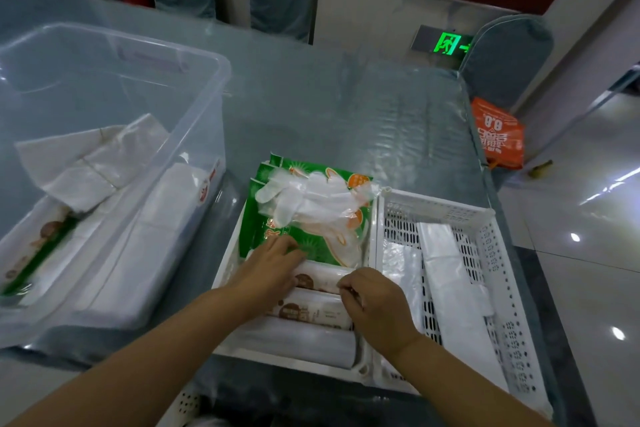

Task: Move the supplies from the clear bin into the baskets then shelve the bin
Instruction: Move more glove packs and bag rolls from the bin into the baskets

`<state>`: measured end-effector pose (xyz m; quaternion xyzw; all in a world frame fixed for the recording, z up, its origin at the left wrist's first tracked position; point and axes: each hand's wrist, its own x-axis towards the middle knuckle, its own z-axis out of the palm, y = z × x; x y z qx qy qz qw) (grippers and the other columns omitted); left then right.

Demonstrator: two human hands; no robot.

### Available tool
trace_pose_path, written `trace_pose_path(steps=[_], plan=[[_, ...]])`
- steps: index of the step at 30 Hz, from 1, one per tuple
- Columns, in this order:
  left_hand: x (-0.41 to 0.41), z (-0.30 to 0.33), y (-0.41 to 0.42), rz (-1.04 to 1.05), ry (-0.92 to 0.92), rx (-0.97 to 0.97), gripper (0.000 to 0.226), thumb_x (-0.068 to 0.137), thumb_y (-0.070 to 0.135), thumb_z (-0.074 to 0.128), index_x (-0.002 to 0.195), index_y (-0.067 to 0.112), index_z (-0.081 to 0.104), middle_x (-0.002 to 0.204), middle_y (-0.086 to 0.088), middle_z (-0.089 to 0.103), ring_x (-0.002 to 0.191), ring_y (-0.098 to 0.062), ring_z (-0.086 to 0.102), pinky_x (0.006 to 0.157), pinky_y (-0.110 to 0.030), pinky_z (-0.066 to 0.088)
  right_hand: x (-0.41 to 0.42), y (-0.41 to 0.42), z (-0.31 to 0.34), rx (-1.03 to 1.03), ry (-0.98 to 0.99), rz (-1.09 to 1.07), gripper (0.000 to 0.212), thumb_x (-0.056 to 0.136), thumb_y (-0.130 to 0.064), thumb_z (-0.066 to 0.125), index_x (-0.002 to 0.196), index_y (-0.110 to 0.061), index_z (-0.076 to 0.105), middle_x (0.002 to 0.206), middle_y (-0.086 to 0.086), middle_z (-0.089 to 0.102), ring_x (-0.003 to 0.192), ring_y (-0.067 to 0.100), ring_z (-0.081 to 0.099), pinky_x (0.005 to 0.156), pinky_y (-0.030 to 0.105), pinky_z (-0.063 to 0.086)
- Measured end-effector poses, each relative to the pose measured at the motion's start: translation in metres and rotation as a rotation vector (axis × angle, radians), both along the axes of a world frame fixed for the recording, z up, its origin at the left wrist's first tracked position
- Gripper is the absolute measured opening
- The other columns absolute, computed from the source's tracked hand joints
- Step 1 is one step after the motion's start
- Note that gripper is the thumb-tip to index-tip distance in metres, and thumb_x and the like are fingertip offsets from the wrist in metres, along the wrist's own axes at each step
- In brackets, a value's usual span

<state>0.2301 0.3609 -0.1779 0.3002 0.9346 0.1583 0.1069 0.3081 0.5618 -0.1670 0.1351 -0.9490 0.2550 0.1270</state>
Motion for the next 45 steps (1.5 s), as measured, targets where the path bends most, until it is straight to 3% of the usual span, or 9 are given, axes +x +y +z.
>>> trace_pose_path(steps=[4, 7, 12, 15, 20, 25, 30, 41, 45], plan=[[0.015, -0.004, -0.013, 0.191, 0.151, 0.105, 0.030, 0.079, 0.020, 0.061, 0.109, 0.017, 0.060, 0.113, -0.002, 0.057, 0.105, -0.023, 0.050, 0.093, -0.034, 0.038, -0.009, -0.005, -0.003, 0.138, 0.018, 0.001, 0.013, 0.073, -0.005, 0.070, 0.086, -0.010, 0.069, 0.086, 0.006, 0.066, 0.078, 0.022, 0.060, 0.067, 0.031, 0.050], [0.023, -0.012, -0.018, 0.202, 0.197, 0.114, 0.032, 0.080, 0.023, 0.063, 0.112, 0.017, 0.061, 0.112, -0.003, 0.062, 0.105, -0.024, 0.055, 0.094, -0.038, 0.041, -0.014, -0.011, -0.010, 0.294, -0.080, -0.055, 0.021, 0.080, -0.017, 0.064, 0.100, -0.012, 0.066, 0.098, 0.005, 0.064, 0.088, 0.024, 0.058, 0.074, 0.036, 0.049], [0.018, -0.019, -0.023, 0.116, 0.130, 0.055, 0.045, 0.092, 0.035, 0.045, 0.134, 0.017, 0.044, 0.135, -0.002, 0.049, 0.128, -0.020, 0.039, 0.113, -0.036, 0.018, -0.025, -0.013, -0.017, 0.308, -0.189, -0.038, 0.029, 0.090, -0.023, 0.050, 0.115, -0.014, 0.059, 0.108, 0.005, 0.062, 0.096, 0.024, 0.054, 0.084, 0.035, 0.044], [0.015, -0.018, -0.024, 0.091, 0.102, -0.035, 0.056, 0.094, 0.044, 0.032, 0.142, 0.017, 0.028, 0.146, -0.001, 0.036, 0.138, -0.016, 0.024, 0.115, -0.033, 0.002, -0.028, -0.012, -0.017, 0.275, -0.227, -0.022, 0.027, 0.089, -0.031, 0.048, 0.112, -0.020, 0.055, 0.106, 0.000, 0.063, 0.093, 0.019, 0.055, 0.079, 0.030, 0.042], [0.012, -0.019, -0.023, 0.083, 0.082, -0.138, 0.063, 0.094, 0.049, 0.021, 0.147, 0.016, 0.013, 0.154, -0.003, 0.023, 0.142, -0.015, 0.011, 0.116, -0.034, -0.005, -0.027, -0.013, -0.018, 0.290, -0.228, -0.002, 0.027, 0.089, -0.034, 0.049, 0.111, -0.019, 0.054, 0.108, -0.001, 0.061, 0.093, 0.018, 0.055, 0.080, 0.030, 0.043], [0.024, -0.019, -0.020, 0.114, 0.147, -0.186, 0.069, 0.088, 0.056, 0.010, 0.147, 0.020, 0.012, 0.155, -0.003, 0.021, 0.143, -0.019, 0.009, 0.115, -0.043, -0.007, -0.022, -0.013, -0.017, 0.342, -0.201, -0.009, 0.032, 0.089, -0.032, 0.048, 0.117, -0.017, 0.055, 0.111, 0.001, 0.062, 0.101, 0.021, 0.053, 0.087, 0.035, 0.040], [0.034, -0.023, -0.016, 0.075, 0.121, -0.222, 0.069, 0.089, 0.059, 0.025, 0.147, 0.026, 0.005, 0.156, -0.002, 0.014, 0.144, -0.021, 0.002, 0.111, -0.052, -0.010, -0.018, -0.011, -0.015, 0.360, -0.239, 0.014, 0.038, 0.091, -0.028, 0.046, 0.127, -0.016, 0.049, 0.121, 0.003, 0.057, 0.109, 0.023, 0.049, 0.091, 0.035, 0.038], [0.037, -0.003, -0.016, 0.045, 0.129, -0.183, 0.070, 0.091, 0.054, 0.026, 0.147, 0.019, 0.003, 0.158, -0.004, 0.001, 0.142, -0.019, -0.016, 0.112, -0.042, -0.020, -0.012, -0.004, 0.003, 0.351, -0.205, 0.006, 0.032, 0.090, -0.028, 0.046, 0.121, -0.022, 0.053, 0.121, -0.002, 0.058, 0.110, 0.017, 0.049, 0.095, 0.032, 0.032], [0.030, 0.022, 0.000, 0.015, 0.175, -0.112, 0.065, 0.093, 0.049, 0.030, 0.147, 0.020, 0.008, 0.157, -0.003, 0.008, 0.143, -0.018, -0.007, 0.112, -0.038, -0.014, -0.006, 0.005, 0.010, 0.248, -0.130, -0.074, 0.026, 0.089, -0.020, 0.050, 0.112, -0.017, 0.061, 0.110, 0.002, 0.064, 0.100, 0.021, 0.054, 0.087, 0.032, 0.035]])
